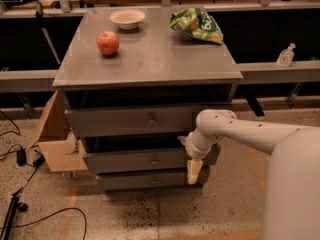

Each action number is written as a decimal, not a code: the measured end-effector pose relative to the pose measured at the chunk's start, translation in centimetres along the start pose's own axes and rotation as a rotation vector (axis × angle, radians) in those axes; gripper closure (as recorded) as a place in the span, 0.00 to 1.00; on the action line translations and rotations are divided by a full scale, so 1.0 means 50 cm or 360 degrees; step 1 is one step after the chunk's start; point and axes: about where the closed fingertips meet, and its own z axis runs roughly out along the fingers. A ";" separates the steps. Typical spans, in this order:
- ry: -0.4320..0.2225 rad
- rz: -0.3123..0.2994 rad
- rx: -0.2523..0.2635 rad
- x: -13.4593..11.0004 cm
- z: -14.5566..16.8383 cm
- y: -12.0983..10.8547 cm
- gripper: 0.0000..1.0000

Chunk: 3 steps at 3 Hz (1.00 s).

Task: Open middle drawer

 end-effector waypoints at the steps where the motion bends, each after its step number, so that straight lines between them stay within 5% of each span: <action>1: 0.0017 0.0042 -0.0035 0.026 0.036 -0.020 0.00; 2: 0.0034 0.0095 -0.0069 0.053 0.067 -0.035 0.00; 3: 0.0031 0.0120 -0.0106 0.066 0.091 -0.035 0.18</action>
Offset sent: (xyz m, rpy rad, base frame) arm 0.0410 -0.0222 -0.0562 -0.0394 0.0856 -0.0829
